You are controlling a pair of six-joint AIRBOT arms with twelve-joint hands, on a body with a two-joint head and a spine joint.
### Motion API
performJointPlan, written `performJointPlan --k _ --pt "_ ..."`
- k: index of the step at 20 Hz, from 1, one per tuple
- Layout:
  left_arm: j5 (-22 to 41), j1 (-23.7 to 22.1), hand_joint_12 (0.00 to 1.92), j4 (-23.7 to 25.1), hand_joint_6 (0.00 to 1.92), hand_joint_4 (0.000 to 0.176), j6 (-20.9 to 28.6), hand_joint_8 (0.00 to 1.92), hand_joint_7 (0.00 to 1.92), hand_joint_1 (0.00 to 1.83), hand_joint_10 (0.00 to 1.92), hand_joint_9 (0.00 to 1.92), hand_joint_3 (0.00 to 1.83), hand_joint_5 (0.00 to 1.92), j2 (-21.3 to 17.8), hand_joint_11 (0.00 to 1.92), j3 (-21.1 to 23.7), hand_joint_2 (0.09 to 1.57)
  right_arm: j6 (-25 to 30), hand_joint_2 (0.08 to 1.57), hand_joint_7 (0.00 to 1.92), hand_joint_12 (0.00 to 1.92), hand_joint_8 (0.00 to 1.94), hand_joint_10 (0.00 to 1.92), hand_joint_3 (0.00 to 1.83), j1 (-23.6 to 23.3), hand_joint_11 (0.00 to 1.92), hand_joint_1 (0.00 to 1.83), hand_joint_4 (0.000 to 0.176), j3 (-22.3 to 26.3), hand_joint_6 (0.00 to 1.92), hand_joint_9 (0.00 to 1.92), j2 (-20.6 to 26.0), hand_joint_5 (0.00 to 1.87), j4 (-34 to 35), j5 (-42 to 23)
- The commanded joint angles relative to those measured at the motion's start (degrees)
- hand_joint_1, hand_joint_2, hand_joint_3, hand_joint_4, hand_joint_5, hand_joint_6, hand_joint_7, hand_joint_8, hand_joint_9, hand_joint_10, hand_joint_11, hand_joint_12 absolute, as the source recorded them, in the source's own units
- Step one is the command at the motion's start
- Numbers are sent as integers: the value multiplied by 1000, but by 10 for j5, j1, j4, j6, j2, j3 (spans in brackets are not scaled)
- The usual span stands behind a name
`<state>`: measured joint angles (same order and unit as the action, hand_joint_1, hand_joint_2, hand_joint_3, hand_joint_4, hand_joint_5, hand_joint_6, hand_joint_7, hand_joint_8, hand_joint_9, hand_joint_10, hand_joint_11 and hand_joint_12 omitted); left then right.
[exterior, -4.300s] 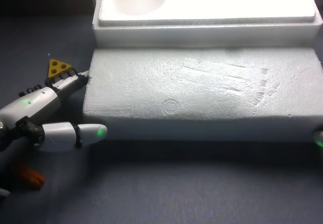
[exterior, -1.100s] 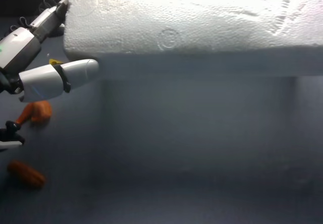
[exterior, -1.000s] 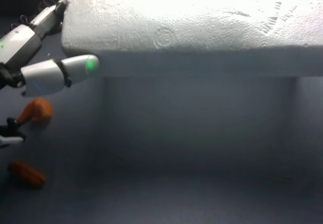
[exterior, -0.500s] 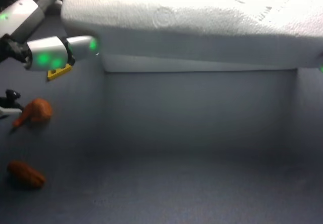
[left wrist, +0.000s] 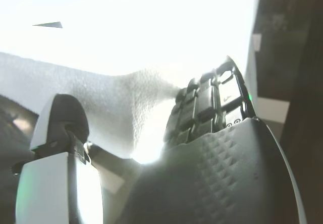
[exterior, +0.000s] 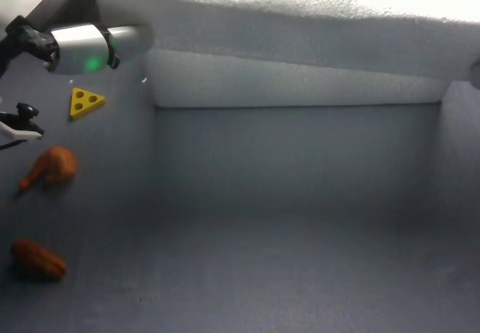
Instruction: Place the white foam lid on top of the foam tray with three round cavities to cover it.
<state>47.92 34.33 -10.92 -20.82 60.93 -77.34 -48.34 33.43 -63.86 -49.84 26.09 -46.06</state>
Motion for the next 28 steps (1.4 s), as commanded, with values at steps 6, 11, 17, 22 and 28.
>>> performJointPlan --k 6,11,17,22,28 --pt "45 -8 217 61 0 0 11 0 0 728 0 0 0 115 11 0 -2 1065 -26 1153 0 1416 0 0 0 -82 0 516 0 -5 0 0 1 0 -87 -17" --pt "39 -8 255 61 1 0 13 0 0 703 0 0 0 127 15 0 -7 1058 -42 1204 0 1253 0 12 3 -113 0 504 0 -9 0 22 1 0 -100 9" --pt "-3 -41 437 79 0 0 13 1 10 716 1 1 1 127 39 0 -36 1079 -63 1213 0 1116 0 10 2 -121 0 500 0 -26 0 4 0 0 -78 41" --pt "-35 -62 558 81 1 0 15 1 7 665 4 18 2 132 64 0 -67 1092 -79 1206 0 1448 0 22 0 -133 0 477 0 -45 0 32 -5 0 -58 64" --pt "-58 -66 475 68 2 0 15 0 31 677 0 19 5 126 79 0 -90 1108 -125 1191 0 365 0 0 1 -191 0 511 0 -76 0 0 -26 0 -57 128"
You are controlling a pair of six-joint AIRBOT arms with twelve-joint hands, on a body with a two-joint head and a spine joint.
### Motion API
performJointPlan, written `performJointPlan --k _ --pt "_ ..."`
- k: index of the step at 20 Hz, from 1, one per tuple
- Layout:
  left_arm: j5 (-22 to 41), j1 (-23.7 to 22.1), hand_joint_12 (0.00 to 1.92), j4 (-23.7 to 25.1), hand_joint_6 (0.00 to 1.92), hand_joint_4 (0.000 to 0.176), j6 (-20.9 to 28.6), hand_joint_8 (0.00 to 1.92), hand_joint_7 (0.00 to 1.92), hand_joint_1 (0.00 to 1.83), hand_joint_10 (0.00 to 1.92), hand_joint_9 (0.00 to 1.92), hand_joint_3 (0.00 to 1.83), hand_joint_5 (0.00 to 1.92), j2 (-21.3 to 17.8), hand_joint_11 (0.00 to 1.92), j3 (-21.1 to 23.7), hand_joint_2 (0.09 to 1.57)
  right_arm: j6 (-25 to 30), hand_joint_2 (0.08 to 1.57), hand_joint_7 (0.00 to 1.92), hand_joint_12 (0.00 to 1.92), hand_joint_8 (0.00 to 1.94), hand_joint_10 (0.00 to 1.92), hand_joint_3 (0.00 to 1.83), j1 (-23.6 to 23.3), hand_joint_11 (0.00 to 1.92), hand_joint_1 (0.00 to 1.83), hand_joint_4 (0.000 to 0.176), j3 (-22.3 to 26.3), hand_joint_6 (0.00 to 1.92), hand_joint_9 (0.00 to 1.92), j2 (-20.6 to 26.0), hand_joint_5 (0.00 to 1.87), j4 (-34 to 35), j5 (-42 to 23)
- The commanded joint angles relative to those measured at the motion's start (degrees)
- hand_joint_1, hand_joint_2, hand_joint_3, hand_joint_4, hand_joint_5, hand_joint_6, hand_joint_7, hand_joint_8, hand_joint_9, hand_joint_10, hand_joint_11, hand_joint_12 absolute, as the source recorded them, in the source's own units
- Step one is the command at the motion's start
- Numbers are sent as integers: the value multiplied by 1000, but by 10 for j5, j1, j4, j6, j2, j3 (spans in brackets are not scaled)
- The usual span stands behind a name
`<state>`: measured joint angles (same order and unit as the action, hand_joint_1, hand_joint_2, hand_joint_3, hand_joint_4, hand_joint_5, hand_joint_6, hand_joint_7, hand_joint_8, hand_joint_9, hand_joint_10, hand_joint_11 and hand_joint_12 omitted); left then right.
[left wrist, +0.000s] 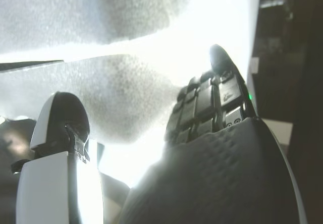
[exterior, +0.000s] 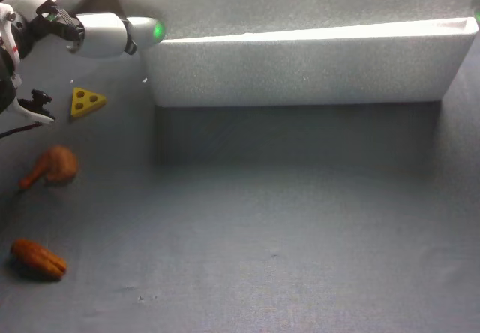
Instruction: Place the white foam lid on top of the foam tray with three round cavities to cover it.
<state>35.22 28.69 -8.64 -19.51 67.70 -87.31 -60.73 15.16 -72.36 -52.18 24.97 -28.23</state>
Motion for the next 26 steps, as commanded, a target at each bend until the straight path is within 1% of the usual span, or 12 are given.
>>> performJointPlan --k 1,2,3,7,9,12,14,16,20,21,24,26 --pt "67 -9 475 43 2 0 2 0 31 677 0 19 5 126 14 0 7 1108 -6 1191 0 365 0 0 1 -13 0 511 0 4 0 0 -7 0 -44 -43" --pt "60 -9 477 43 3 0 2 2 36 690 2 23 7 131 18 0 2 1114 -11 1195 0 72 0 0 1 -17 0 489 0 0 0 0 -13 0 -41 -34" --pt "57 -9 474 42 2 0 2 0 30 667 0 16 2 128 20 0 -2 1105 -15 1205 0 14 0 0 5 -18 0 502 0 -2 0 0 -15 0 -36 -29" --pt "42 -8 570 45 3 0 1 0 31 628 0 23 1 144 21 0 -4 1098 -31 1231 0 15 0 0 11 -12 31 512 0 -8 0 0 -18 0 -9 -21" --pt "35 -7 567 48 1 0 1 2 23 616 2 21 1 141 23 0 -7 1096 -52 1231 0 0 0 0 7 -3 0 474 0 -5 0 0 -12 0 16 -21" --pt "22 -8 466 50 0 4 1 0 0 541 0 0 0 30 26 0 -14 1094 -71 1217 0 0 0 0 1 6 0 538 0 -9 0 0 -8 0 47 -17" --pt "15 -7 511 47 1 0 -1 0 0 524 0 0 0 13 27 0 -18 1097 -99 1218 0 0 0 0 1 6 0 536 0 -12 0 0 -8 0 72 -9" --pt "12 -6 691 39 0 0 -8 0 0 490 3 13 0 0 27 0 -20 1094 -128 1208 0 0 0 0 0 6 0 435 0 -18 0 0 -9 0 96 3" --pt "3 -5 760 23 0 0 -26 0 0 448 2 6 1 0 24 0 -23 1098 -178 1212 0 0 0 0 1 0 0 384 0 -28 0 0 -14 0 133 18" --pt "2 -4 1003 20 0 21 -27 0 0 443 6 26 0 0 24 0 -24 1079 -183 1200 0 0 0 0 0 -1 0 345 0 -28 0 0 -14 0 136 19" --pt "0 3 1018 7 0 24 -37 0 0 442 6 28 0 0 20 0 -24 1077 -203 1197 0 0 0 0 0 -5 0 339 0 -27 0 0 -10 0 146 24" --pt "-2 6 948 -3 0 24 -45 0 0 475 0 5 0 0 16 0 -24 1068 -235 1186 0 0 0 0 0 -9 0 307 0 -22 0 0 -2 0 168 25"
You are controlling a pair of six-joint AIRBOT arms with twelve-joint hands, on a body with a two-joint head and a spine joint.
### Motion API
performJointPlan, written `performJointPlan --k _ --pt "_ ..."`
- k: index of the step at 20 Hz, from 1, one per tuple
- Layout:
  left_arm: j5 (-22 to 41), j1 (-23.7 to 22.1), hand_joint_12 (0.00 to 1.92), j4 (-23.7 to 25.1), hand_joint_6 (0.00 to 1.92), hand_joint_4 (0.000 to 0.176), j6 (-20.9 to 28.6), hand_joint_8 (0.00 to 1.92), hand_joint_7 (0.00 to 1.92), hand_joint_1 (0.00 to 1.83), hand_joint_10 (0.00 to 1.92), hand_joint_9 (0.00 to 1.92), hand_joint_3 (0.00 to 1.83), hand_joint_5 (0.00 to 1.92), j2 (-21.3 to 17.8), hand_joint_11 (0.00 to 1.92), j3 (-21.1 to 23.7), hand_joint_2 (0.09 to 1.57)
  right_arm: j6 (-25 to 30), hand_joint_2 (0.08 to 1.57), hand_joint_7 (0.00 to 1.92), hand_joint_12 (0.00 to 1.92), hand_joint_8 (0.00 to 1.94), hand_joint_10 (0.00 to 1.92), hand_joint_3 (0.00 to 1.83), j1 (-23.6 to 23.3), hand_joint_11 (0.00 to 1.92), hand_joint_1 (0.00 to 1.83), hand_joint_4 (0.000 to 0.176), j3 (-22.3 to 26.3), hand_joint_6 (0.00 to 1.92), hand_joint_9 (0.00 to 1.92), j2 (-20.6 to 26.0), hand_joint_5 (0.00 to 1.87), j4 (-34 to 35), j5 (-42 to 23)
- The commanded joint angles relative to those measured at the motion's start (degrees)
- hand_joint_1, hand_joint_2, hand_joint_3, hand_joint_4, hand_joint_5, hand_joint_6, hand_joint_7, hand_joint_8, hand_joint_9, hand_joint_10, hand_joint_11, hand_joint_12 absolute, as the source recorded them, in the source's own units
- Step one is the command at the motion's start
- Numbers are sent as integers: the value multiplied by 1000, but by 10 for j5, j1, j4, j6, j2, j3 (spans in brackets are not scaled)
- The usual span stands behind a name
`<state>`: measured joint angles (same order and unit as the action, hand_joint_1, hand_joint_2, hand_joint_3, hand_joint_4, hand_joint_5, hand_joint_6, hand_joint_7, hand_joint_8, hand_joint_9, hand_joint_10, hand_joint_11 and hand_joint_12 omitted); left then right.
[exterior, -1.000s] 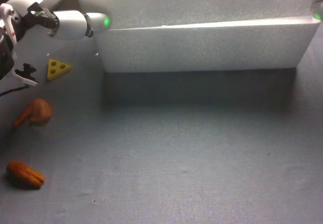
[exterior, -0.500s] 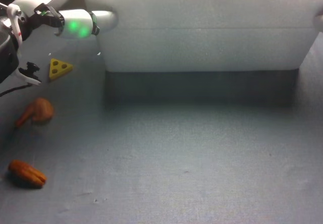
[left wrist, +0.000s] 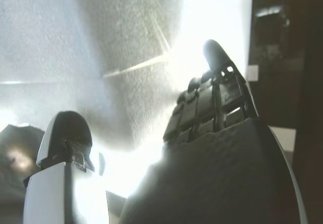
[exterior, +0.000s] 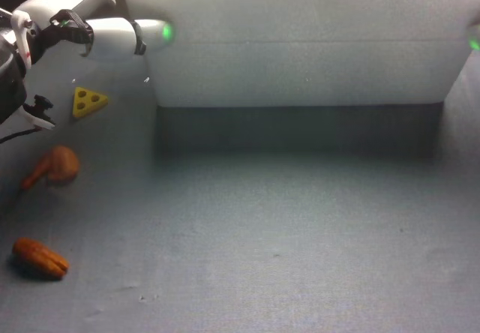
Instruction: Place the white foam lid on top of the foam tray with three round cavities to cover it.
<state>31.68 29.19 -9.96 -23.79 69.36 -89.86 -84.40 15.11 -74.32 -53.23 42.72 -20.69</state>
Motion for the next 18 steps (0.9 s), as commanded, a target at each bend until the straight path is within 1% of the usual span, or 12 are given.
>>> performJointPlan --k 1,2,3,4,5,6,7,8,9,11,12,18 --pt "32 2 1126 8 0 30 -4 0 0 463 16 52 0 0 -3 0 1 1029 -6 1191 0 348 0 0 4 -9 12 294 0 -2 0 0 12 0 -4 -49" --pt "30 3 1152 8 0 21 -6 0 0 462 19 60 0 0 -6 0 2 1028 -7 1187 0 710 0 0 1 -9 2 314 0 -1 0 0 14 0 -3 -49" --pt "30 5 1195 7 0 21 -8 0 0 485 19 75 0 0 -8 0 3 1018 -7 1188 0 702 0 0 0 -9 0 306 0 0 0 0 16 0 -3 -49" --pt "30 6 1197 3 0 20 -11 0 0 488 19 75 0 0 -11 0 5 1017 -8 1191 0 570 0 0 1 -9 0 297 0 1 0 0 18 0 -3 -49" --pt "31 8 1243 2 0 26 -12 0 0 484 19 84 0 0 -14 0 6 1014 -9 1186 0 630 0 0 1 -10 0 291 0 2 0 0 21 0 -3 -49" --pt "31 11 1188 1 0 17 -12 0 0 485 6 65 0 0 -17 0 6 1007 -11 1204 0 385 0 0 0 -10 0 327 0 4 0 0 24 0 -3 -49" --pt "34 13 1188 -2 0 17 -12 0 0 485 6 65 0 0 -20 0 8 1007 -11 1204 0 385 0 0 0 -10 0 327 0 6 0 0 28 0 -3 -49" --pt "39 16 1066 -6 0 14 -12 0 0 487 16 28 0 0 -23 0 10 1010 -11 1207 0 76 0 0 1 -10 0 336 0 9 0 0 32 0 -3 -52" --pt "42 17 966 -8 0 12 -12 0 0 499 7 10 2 0 -25 0 12 1021 -11 1206 0 2 0 0 0 -10 0 330 0 11 0 0 34 0 -3 -54" --pt "52 18 907 -9 0 17 -12 0 0 501 0 0 0 0 -29 0 16 1010 -11 1214 0 0 0 0 4 -10 0 304 0 18 0 0 43 0 -3 -61" --pt "57 17 906 -9 0 6 -11 0 0 501 0 0 0 0 -30 0 18 1009 -11 1213 0 0 0 0 2 -10 0 330 0 20 0 0 46 0 -4 -64" --pt "97 15 696 -8 0 18 -4 0 0 491 0 0 1 0 -43 0 32 1022 -11 1227 0 0 0 0 2 -19 0 387 0 43 0 0 61 0 -27 -82"
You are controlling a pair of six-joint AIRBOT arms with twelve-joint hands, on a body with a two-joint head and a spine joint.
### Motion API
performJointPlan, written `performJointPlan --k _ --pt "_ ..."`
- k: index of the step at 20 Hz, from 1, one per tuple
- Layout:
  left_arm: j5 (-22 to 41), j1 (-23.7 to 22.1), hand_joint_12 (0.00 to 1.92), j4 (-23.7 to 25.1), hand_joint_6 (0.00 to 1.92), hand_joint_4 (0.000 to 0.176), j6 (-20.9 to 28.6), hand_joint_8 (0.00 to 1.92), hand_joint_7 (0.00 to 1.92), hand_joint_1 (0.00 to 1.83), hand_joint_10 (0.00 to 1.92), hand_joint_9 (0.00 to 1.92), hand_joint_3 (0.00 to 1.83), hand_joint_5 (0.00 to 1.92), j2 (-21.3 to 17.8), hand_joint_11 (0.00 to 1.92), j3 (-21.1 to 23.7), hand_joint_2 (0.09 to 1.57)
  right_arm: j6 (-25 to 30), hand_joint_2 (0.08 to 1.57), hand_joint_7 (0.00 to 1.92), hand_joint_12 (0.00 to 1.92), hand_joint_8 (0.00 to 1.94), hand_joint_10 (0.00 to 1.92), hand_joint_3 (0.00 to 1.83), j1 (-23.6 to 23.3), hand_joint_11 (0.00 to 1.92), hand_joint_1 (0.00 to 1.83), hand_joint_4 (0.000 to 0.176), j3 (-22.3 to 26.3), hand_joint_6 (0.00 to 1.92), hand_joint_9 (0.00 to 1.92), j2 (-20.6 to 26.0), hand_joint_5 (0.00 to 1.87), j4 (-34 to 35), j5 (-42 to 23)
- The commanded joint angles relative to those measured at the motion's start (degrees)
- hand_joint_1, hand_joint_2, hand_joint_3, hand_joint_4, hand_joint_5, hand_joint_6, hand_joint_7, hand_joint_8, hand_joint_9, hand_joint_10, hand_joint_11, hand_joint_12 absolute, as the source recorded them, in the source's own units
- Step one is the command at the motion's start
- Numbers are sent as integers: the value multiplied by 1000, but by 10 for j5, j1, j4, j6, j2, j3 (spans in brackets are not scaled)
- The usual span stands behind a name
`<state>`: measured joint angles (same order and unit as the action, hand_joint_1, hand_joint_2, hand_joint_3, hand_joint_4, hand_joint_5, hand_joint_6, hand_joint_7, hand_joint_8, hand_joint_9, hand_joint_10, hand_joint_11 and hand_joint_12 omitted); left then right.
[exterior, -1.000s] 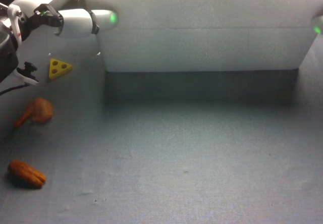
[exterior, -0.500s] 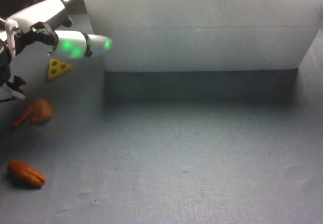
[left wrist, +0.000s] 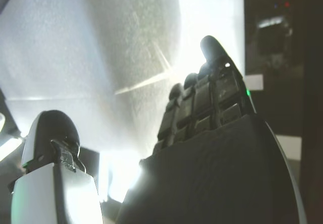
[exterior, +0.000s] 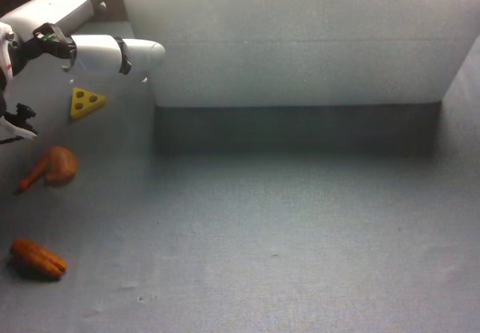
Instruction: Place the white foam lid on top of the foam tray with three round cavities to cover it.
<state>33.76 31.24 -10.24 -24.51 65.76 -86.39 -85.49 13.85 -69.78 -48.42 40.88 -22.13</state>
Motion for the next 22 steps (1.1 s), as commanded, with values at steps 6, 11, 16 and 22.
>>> performJointPlan --k 6,11,16,22 --pt "70 -19 223 3 0 15 3 0 0 472 0 0 1 0 2 0 -9 1006 0 1214 0 0 0 4 0 -15 0 354 0 3 0 9 12 0 -25 -69" --pt "49 -17 481 13 0 17 9 0 0 518 0 0 4 0 17 0 -17 1070 0 1218 0 0 0 0 0 -15 0 369 0 3 0 0 9 0 -25 -65" --pt "38 -14 764 12 0 31 12 0 0 499 0 0 0 0 23 0 -25 1047 1 1224 0 0 0 0 1 -15 0 380 0 -5 0 0 3 0 -22 -57" --pt "76 11 852 12 0 3 20 0 0 485 1 3 0 0 1 0 2 1048 1 1222 0 0 0 0 0 -15 0 381 0 14 0 0 19 0 -27 -64"
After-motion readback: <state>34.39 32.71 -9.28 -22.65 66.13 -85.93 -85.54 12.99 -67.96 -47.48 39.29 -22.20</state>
